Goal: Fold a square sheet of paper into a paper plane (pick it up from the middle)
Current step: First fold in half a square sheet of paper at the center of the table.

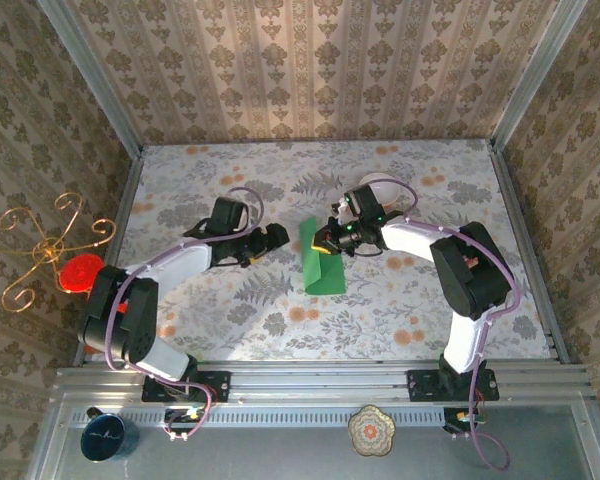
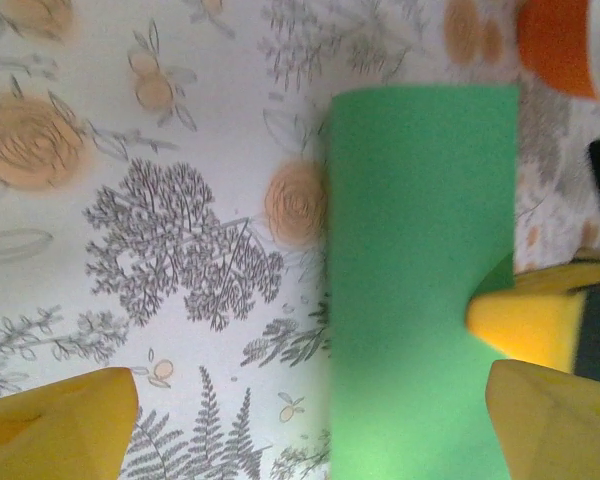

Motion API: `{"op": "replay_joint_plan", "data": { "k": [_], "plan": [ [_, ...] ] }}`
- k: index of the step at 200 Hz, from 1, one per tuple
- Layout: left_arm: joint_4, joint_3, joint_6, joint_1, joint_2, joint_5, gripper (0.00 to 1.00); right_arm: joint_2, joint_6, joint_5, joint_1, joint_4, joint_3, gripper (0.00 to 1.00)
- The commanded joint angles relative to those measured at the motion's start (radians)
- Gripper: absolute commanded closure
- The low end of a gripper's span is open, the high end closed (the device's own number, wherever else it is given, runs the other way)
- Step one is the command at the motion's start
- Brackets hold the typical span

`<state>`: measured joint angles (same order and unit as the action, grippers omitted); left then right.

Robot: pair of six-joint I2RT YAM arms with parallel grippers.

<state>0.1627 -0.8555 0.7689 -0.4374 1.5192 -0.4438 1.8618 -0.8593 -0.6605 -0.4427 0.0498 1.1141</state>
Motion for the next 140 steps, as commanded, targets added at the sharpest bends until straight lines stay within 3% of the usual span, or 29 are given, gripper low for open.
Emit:
{"op": "replay_joint_plan", "data": {
  "k": [1, 80, 140],
  "plan": [
    [0.068, -0.033, -0.030, -0.012, 0.033, 0.064, 0.10, 0.043, 0.048, -0.001, 0.008, -0.033, -0.005, 0.96],
    [0.038, -0.120, 0.041, -0.170, 0.153, 0.130, 0.18, 0.008, 0.117, 0.010, 0.045, -0.060, -0.064, 0.95],
    [-0.019, 0.003, 0.096, -0.162, -0.008, 0.189, 0.17, -0.035, -0.076, -0.174, 0.020, -0.347, -0.133, 0.95]
  ]
}}
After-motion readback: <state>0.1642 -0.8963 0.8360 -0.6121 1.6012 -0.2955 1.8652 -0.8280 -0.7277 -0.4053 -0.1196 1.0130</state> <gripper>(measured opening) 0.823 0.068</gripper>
